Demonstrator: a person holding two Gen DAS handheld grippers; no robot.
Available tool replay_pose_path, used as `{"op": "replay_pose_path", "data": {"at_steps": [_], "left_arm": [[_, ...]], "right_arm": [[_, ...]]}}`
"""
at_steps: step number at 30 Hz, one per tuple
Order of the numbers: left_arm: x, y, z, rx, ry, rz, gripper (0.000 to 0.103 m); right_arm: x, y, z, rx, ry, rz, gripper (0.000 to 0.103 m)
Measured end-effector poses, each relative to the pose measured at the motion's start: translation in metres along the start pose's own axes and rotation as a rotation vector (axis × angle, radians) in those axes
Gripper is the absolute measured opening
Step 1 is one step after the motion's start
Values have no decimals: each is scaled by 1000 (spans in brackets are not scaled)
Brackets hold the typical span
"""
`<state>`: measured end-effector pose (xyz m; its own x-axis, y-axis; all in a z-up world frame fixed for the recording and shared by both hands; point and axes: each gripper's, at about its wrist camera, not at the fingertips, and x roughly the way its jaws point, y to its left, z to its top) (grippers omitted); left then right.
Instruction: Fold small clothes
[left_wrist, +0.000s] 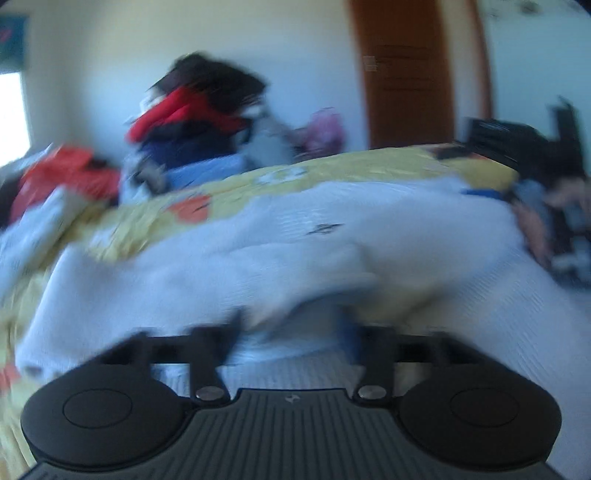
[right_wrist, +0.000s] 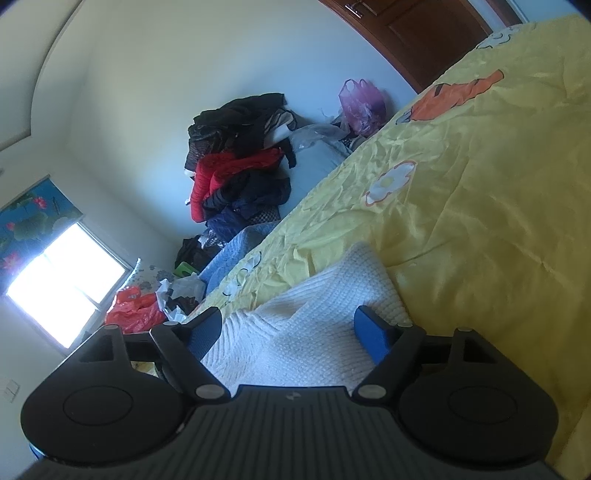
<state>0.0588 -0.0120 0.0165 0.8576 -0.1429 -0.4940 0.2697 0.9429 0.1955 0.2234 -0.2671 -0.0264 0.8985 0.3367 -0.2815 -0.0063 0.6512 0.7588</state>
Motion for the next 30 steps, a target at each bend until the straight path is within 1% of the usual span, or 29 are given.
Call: {"op": "replay_pose_path", "data": {"at_steps": [1, 2, 3, 5, 7, 8, 11, 12, 13, 14, 15, 16, 17, 18, 19, 21, 22, 23, 25, 26, 28, 30], "left_arm": [[-8, -2, -2, 14, -27, 14, 87], [-20, -2, -6, 12, -64, 21, 87], [-28, -3, -8, -6, -89, 13, 87], [-39, 7, -14, -107, -104, -1, 87], [-37, 25, -19, -236, -83, -28, 88], [-33, 38, -20, -322, -59, -43, 88], [-17, 83, -35, -630, 1, -52, 89], [-13, 97, -44, -728, 0, -86, 89], [-15, 108, -53, -811, -45, -135, 89], [-17, 114, -60, -877, -78, -168, 89], [-18, 117, -63, -898, -89, -186, 89], [-19, 116, -63, -895, -91, -190, 89], [-20, 114, -62, -883, -87, -183, 90], [-21, 111, -60, -866, -81, -176, 91], [-20, 109, -59, -854, -78, -176, 94], [-17, 108, -56, -849, -80, -185, 95], [-16, 108, -57, -857, -83, -189, 95], [-16, 109, -58, -866, -86, -195, 95], [-16, 110, -61, -873, -90, -198, 95], [-17, 111, -61, -872, -90, -198, 95], [-12, 114, -60, -873, -89, -199, 96], [-10, 116, -60, -876, -91, -203, 96]], "right_arm": [[0, -1, 0, 5, 1, 5, 82], [0, -1, 0, 6, 1, 7, 82], [0, -1, 0, 5, 1, 7, 82], [0, 0, 0, 4, 1, 8, 82], [0, 0, 0, 1, 2, 8, 82], [0, 1, 0, -6, 3, 3, 81], [1, 14, -4, -93, 19, -51, 81], [3, 22, -5, -138, 31, -84, 81], [5, 34, -8, -204, 48, -140, 82], [6, 50, -12, -271, 61, -210, 85], [4, 64, -17, -309, 71, -244, 84], [0, 80, -23, -331, 82, -228, 84], [-4, 93, -28, -345, 97, -183, 85], [-7, 105, -34, -350, 129, -129, 89], [-9, 116, -41, -340, 178, -70, 92], [-6, 133, -54, -317, 278, -3, 91], [-2, 139, -61, -310, 329, 8, 90], [5, 143, -68, -299, 383, 10, 85], [18, 147, -79, -269, 451, -2, 81], [25, 148, -84, -254, 480, -7, 80], [36, 149, -94, -233, 523, -17, 80], [37, 157, -104, -267, 514, -33, 81]]}}
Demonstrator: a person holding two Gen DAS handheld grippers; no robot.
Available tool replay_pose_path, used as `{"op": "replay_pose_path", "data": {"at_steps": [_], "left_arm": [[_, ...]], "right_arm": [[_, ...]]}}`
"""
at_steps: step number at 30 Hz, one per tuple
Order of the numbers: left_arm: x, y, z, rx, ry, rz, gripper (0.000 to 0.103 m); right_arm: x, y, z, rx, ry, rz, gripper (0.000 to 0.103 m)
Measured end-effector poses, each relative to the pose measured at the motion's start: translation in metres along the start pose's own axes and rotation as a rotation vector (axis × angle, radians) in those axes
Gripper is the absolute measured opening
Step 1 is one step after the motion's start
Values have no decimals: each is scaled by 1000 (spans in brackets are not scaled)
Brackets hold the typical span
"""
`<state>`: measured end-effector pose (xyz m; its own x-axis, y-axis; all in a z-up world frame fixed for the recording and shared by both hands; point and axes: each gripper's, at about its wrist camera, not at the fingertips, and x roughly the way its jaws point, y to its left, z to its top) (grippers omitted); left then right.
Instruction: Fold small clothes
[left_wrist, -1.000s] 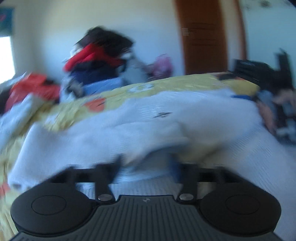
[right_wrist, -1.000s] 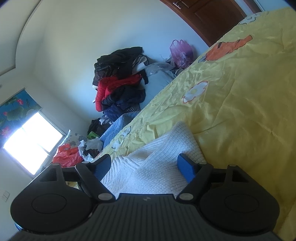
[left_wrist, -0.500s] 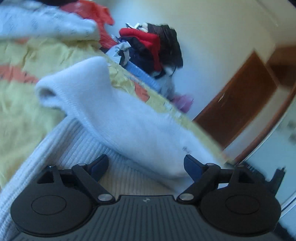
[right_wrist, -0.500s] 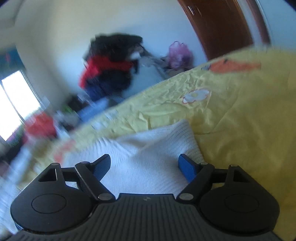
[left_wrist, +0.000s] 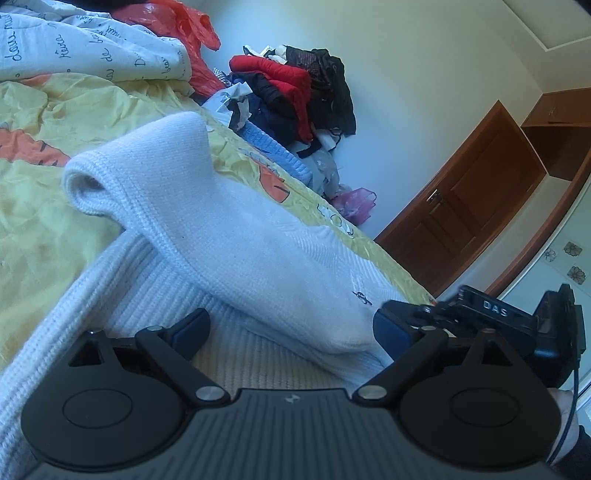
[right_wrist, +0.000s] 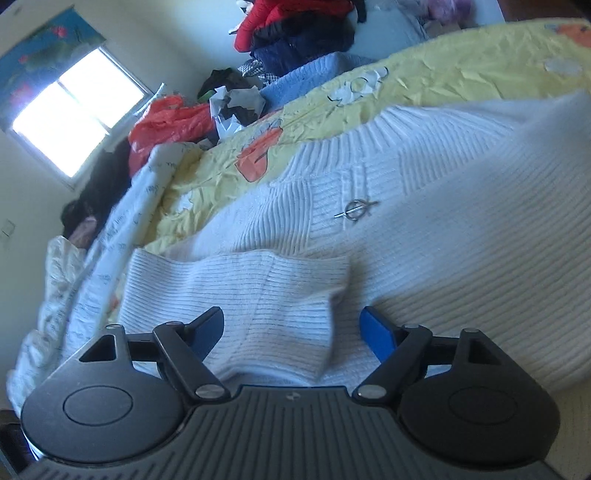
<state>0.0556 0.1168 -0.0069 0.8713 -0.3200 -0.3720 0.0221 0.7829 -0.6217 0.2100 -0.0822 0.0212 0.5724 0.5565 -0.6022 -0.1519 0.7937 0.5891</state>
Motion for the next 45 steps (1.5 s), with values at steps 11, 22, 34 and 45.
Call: {"op": "replay_pose_path", "data": {"at_steps": [11, 22, 34, 45], "left_arm": [[0, 2, 0, -7, -2, -14, 99], [1, 2, 0, -7, -2, -13, 99], [2, 2, 0, -6, -2, -12, 99], [1, 2, 0, -5, -2, -11, 100]], "right_arm": [[-1, 15, -5, -135, -61, -56, 12], [-73, -25, 38, -132, -184, -67, 10], [-122, -132, 25, 9, -218, -224, 2], [-123, -138, 15, 45, -250, -139, 52]]}}
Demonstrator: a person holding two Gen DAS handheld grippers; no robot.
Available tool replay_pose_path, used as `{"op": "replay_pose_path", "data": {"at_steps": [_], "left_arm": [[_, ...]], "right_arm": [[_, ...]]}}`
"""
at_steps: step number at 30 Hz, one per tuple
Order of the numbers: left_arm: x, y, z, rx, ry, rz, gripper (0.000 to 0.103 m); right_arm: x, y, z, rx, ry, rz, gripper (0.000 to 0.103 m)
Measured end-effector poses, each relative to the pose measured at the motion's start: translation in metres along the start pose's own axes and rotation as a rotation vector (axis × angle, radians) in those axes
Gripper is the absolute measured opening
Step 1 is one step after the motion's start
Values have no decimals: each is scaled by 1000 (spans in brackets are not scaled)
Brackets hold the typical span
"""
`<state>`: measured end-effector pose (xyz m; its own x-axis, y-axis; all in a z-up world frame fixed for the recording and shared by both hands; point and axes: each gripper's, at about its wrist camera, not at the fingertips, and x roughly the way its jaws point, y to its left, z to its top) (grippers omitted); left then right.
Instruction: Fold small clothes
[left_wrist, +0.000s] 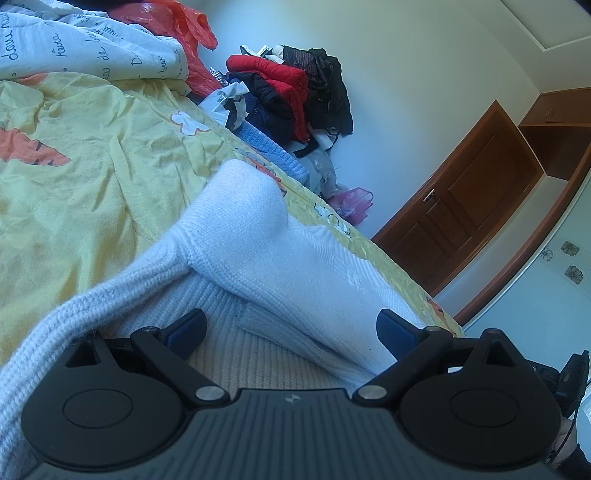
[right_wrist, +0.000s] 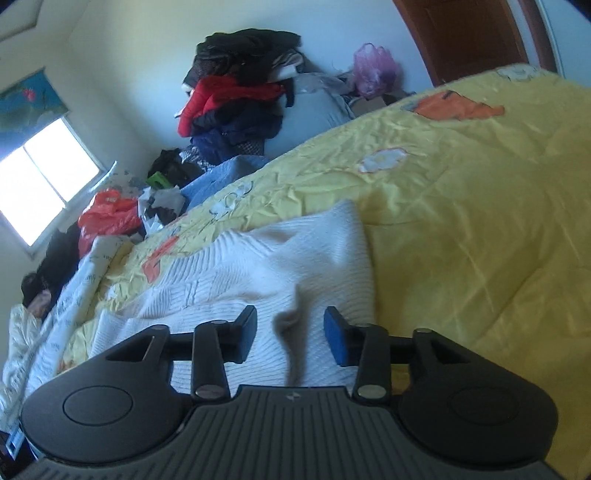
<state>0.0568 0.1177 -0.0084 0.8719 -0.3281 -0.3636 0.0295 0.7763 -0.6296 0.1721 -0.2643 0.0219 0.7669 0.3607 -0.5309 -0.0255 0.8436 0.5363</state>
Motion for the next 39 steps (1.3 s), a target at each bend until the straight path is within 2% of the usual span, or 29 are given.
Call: {"op": "replay_pose_path", "data": {"at_steps": [4, 6, 7, 8, 11, 12, 14, 16, 19, 21, 22, 25, 26, 28, 30, 31, 34, 36, 39], "left_arm": [[0, 0, 0, 0, 0, 0, 100], [0, 0, 0, 1, 0, 0, 100], [0, 0, 0, 1, 0, 0, 100], [0, 0, 0, 1, 0, 0, 100], [0, 0, 0, 0, 0, 0, 100], [0, 0, 0, 1, 0, 0, 100], [0, 0, 0, 1, 0, 0, 100], [0, 0, 0, 1, 0, 0, 100], [0, 0, 0, 1, 2, -3, 100], [0, 1, 1, 1, 2, -5, 100], [0, 0, 1, 1, 2, -4, 100], [0, 0, 0, 3, 2, -2, 100], [1, 0, 0, 5, 3, 1, 100], [1, -3, 1, 25, 8, 18, 100], [2, -12, 2, 72, 23, 56, 100], [2, -18, 2, 106, 27, 82, 100], [1, -38, 2, 213, 17, 122, 100], [0, -55, 3, 313, -19, 124, 100], [4, -81, 7, 480, -86, 128, 100]], "right_arm": [[9, 14, -2, -65, 6, -26, 60], [14, 15, -3, -54, 17, -5, 59], [18, 17, -4, -63, 39, 3, 40], [22, 22, -7, -102, 61, -8, 17], [26, 44, -19, -313, 61, -72, 11], [25, 46, -20, -335, 53, -84, 10], [16, 46, -14, -337, 0, -94, 8], [6, 38, -4, -283, -46, -88, 8], [16, 22, -7, -275, 5, -146, 7], [19, 23, -16, -305, -5, -153, 8], [18, 25, -17, -304, -19, -161, 15], [16, 29, -19, -291, -57, -188, 20], [9, 35, -23, -301, -98, -208, 29], [-2, 50, -30, -344, -203, -248, 38], [-6, 68, -38, -418, -268, -239, 42], [-2, 74, -40, -455, -265, -224, 48], [24, 85, -49, -543, -157, -214, 55], [46, 77, -52, -525, -73, -246, 61], [44, 65, -41, -440, -63, -159, 74]]}}
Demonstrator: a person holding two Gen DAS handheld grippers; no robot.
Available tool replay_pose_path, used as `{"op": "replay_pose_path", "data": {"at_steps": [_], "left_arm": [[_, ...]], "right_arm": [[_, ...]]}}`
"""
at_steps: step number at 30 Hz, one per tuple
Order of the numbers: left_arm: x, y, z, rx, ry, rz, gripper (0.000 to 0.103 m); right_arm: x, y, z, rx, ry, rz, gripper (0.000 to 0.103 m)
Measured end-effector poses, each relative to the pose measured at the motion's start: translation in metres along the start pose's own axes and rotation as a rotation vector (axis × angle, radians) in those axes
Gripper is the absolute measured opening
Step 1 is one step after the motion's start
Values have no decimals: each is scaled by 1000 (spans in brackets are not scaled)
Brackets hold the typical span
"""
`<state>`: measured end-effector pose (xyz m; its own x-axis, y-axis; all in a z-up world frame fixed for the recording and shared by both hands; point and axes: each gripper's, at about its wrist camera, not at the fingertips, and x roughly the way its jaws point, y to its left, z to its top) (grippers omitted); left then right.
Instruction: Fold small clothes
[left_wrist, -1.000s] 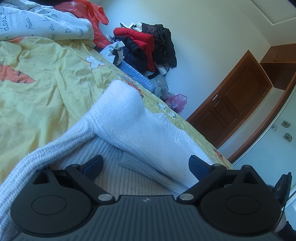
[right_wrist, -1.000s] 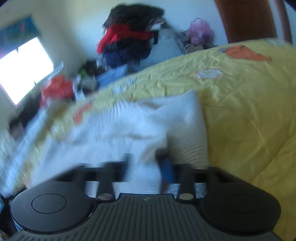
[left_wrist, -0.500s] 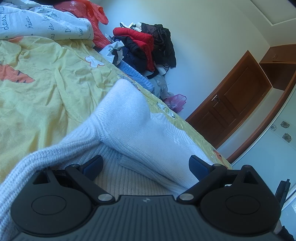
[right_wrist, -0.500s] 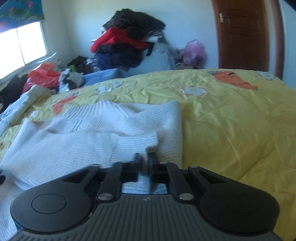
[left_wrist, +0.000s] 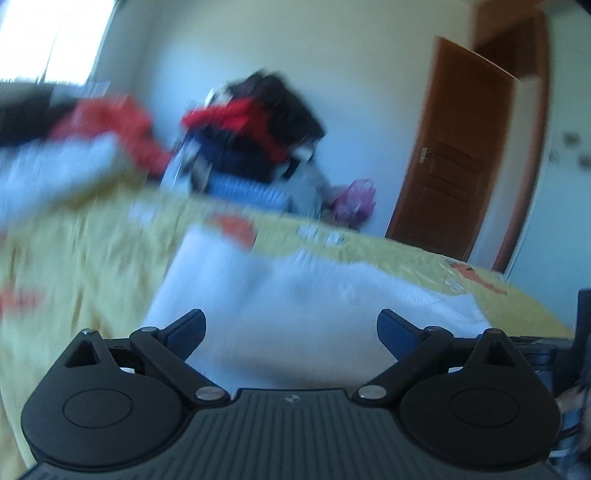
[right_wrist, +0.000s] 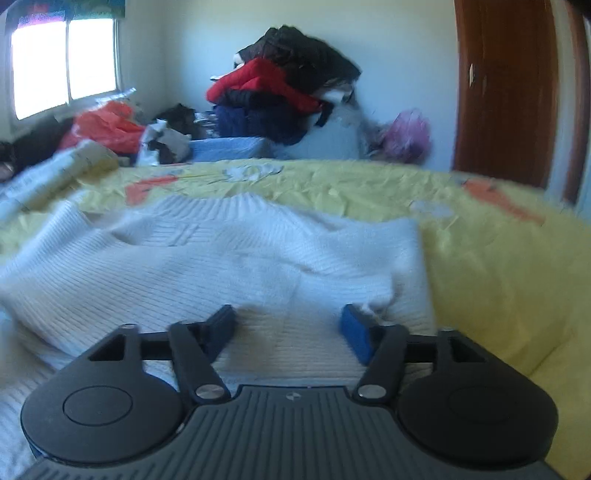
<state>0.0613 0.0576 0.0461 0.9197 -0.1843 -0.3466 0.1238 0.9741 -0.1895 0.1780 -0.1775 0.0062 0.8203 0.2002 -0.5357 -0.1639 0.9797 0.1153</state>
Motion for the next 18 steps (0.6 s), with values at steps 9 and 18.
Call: {"op": "replay_pose_path", "data": {"at_steps": [9, 18], "left_arm": [[77, 9, -8, 114, 246, 80, 103], [79, 11, -11, 106, 256, 77, 103]], "right_arm": [[0, 14, -6, -45, 20, 2, 84], [-11, 21, -13, -70, 25, -41, 84]]}}
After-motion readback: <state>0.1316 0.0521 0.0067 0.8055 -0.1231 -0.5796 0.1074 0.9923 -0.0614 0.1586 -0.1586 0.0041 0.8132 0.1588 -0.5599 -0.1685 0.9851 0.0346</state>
